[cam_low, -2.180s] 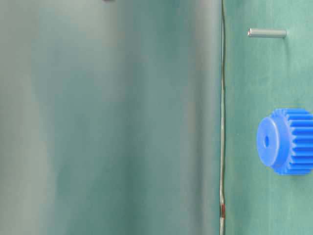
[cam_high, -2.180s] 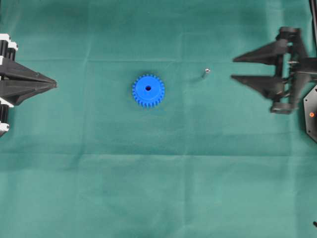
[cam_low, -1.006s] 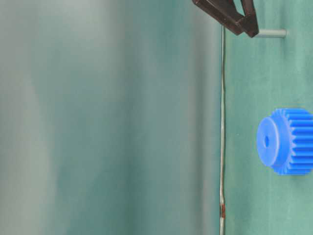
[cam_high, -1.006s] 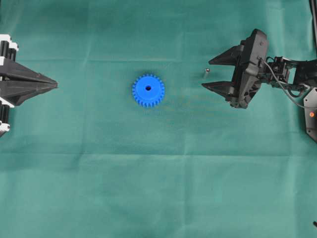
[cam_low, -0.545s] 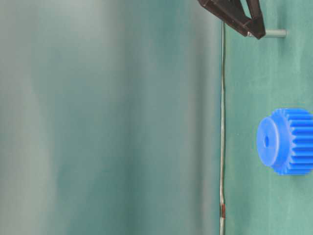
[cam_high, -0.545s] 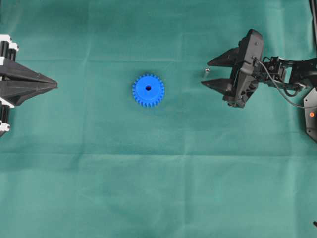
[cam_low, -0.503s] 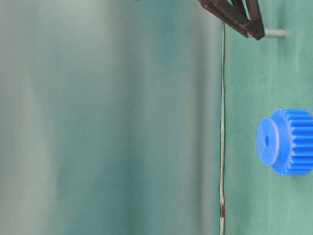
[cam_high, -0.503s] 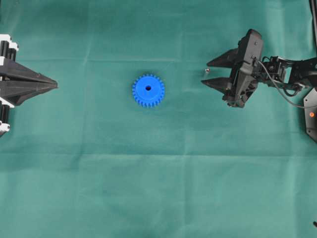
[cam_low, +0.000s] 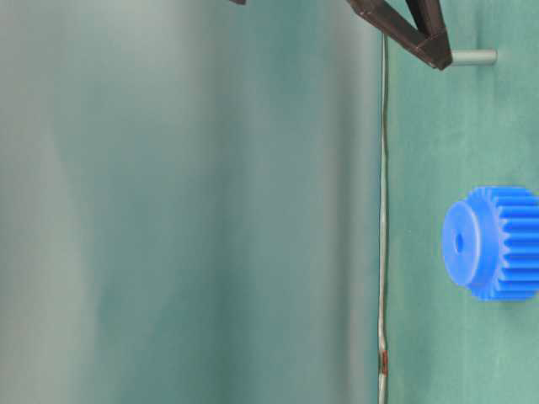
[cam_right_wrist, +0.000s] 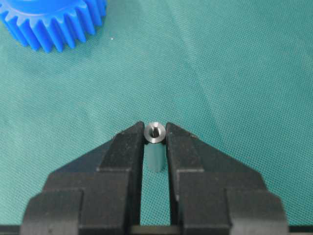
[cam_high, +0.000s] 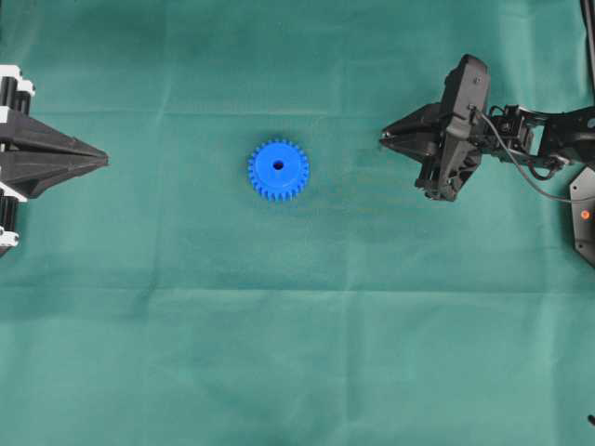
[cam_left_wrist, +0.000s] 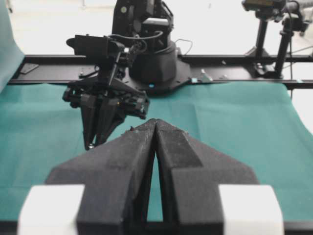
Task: Insert the shaft placed at a random location into the center hole of the medium gear at another random location.
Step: 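Lower the right gripper around the shaft and close on it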
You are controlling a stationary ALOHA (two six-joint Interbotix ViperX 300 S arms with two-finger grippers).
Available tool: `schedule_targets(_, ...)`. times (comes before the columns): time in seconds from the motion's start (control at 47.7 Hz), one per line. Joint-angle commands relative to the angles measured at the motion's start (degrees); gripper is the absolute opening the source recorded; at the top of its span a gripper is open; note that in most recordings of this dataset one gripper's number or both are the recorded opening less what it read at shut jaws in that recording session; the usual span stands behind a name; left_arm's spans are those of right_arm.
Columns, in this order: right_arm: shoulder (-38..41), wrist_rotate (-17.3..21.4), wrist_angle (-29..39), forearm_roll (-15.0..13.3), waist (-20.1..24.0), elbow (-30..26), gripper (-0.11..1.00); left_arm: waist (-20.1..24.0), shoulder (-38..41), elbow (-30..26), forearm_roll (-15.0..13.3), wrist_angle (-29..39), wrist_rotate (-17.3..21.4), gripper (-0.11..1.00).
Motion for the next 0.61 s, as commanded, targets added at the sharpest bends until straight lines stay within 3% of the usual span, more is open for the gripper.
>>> schedule_targets(0.0,-0.7,-0.1,-0.7,0.2,-0.2,-1.0,0.14,-0.1,0.4,-1.1,0.2,-0.3,0.0,0.00)
schedule_targets(0.587,-13.9,-2.4,9.8,-0.1,-0.2,-3.3,0.14,-0.1,0.4,-1.1,0.2,-0.3,0.0,0.00)
